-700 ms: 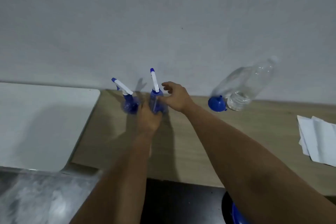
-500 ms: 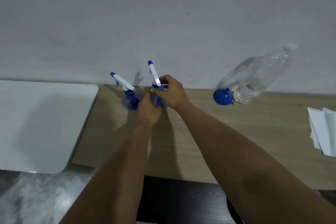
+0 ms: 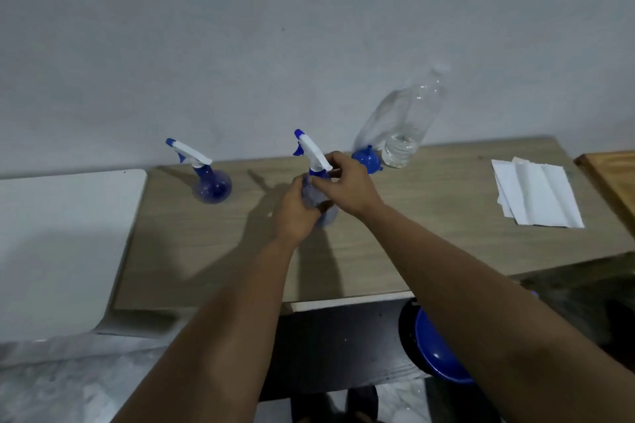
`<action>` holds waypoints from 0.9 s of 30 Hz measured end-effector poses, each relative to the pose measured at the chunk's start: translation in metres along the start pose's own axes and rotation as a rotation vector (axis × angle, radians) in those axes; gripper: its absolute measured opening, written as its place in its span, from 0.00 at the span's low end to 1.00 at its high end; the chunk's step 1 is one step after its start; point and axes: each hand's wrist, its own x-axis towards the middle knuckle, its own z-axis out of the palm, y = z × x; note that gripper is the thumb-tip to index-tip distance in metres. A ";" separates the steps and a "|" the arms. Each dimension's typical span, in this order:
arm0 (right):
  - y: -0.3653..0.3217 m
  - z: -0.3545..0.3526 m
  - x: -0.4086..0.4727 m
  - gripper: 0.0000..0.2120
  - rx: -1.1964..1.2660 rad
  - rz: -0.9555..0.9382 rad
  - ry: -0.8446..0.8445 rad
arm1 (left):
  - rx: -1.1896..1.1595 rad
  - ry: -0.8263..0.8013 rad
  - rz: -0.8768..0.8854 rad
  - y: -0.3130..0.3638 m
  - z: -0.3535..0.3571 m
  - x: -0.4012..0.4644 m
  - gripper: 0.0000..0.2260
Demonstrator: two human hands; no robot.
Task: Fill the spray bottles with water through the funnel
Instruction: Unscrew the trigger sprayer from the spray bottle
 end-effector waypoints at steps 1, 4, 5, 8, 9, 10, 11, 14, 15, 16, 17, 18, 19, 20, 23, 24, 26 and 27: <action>0.004 -0.007 -0.012 0.14 -0.016 0.021 0.021 | 0.010 -0.007 -0.008 -0.001 0.011 -0.006 0.24; 0.023 -0.021 -0.043 0.18 -0.069 0.071 0.096 | 0.031 -0.055 -0.044 -0.004 0.041 -0.032 0.20; 0.029 -0.025 -0.052 0.18 -0.083 0.087 0.112 | 0.036 -0.073 -0.058 -0.006 0.050 -0.040 0.19; 0.048 -0.034 -0.078 0.16 -0.055 0.107 0.118 | 0.045 -0.062 -0.029 -0.012 0.071 -0.064 0.20; 0.051 -0.035 -0.084 0.16 -0.034 0.098 0.113 | 0.040 -0.046 -0.015 -0.015 0.074 -0.068 0.21; 0.055 -0.037 -0.089 0.15 -0.011 0.092 0.103 | 0.046 -0.035 -0.012 -0.015 0.076 -0.073 0.21; 0.059 -0.039 -0.092 0.13 0.010 0.087 0.086 | 0.047 -0.033 -0.011 -0.014 0.079 -0.075 0.21; 0.066 -0.044 -0.095 0.08 0.070 0.049 0.019 | 0.029 -0.060 -0.014 -0.018 0.080 -0.078 0.20; 0.066 -0.045 -0.096 0.08 0.083 0.040 -0.001 | 0.023 -0.070 -0.013 -0.019 0.080 -0.080 0.20; 0.064 -0.046 -0.097 0.10 0.088 0.038 -0.009 | 0.019 -0.073 -0.007 -0.020 0.080 -0.080 0.19; 0.062 -0.045 -0.099 0.13 0.089 0.048 -0.001 | 0.034 -0.076 -0.003 -0.020 0.079 -0.080 0.19; 0.060 -0.044 -0.102 0.16 0.101 0.068 0.024 | 0.057 -0.080 -0.015 -0.020 0.078 -0.080 0.19; 0.059 -0.043 -0.105 0.17 0.115 0.090 0.057 | 0.090 -0.093 -0.031 -0.020 0.077 -0.080 0.20; 0.059 -0.041 -0.106 0.18 0.128 0.104 0.083 | 0.103 -0.110 -0.049 -0.020 0.077 -0.080 0.20; 0.062 -0.036 -0.111 0.12 0.159 0.102 0.073 | 0.193 -0.145 -0.054 -0.024 0.076 -0.079 0.16; 0.062 -0.035 -0.111 0.14 0.174 0.104 0.060 | 0.251 -0.148 -0.061 -0.024 0.075 -0.079 0.15; 0.061 -0.033 -0.112 0.19 0.201 0.129 0.058 | 0.293 -0.142 -0.074 -0.020 0.073 -0.082 0.11; 0.061 -0.034 -0.112 0.19 0.218 0.137 0.066 | 0.272 -0.146 -0.071 -0.017 0.072 -0.083 0.10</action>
